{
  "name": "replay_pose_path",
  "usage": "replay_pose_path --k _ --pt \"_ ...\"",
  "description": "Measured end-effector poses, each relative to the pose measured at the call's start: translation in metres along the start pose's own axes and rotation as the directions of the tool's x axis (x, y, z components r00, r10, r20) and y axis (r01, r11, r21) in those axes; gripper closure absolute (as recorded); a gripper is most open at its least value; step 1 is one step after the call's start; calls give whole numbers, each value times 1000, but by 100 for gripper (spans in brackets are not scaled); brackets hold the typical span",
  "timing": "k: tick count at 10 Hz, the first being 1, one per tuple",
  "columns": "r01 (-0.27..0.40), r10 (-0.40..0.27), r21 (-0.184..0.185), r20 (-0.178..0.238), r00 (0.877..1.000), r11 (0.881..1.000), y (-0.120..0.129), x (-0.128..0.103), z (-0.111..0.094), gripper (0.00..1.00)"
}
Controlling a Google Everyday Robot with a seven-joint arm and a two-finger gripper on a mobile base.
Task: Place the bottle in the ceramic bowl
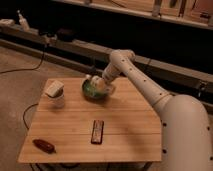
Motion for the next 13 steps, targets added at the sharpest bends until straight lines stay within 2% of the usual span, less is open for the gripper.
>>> replay_pose_path --k 5,6,7,13 --pt "12 -12 -23 23 1000 1000 11 17 10 45" --pt "12 -11 -26 27 1000 1000 12 17 11 38" --pt "12 -11 -26 26 1000 1000 12 17 11 33" --pt "11 -11 -26 26 1000 1000 12 17 11 33"
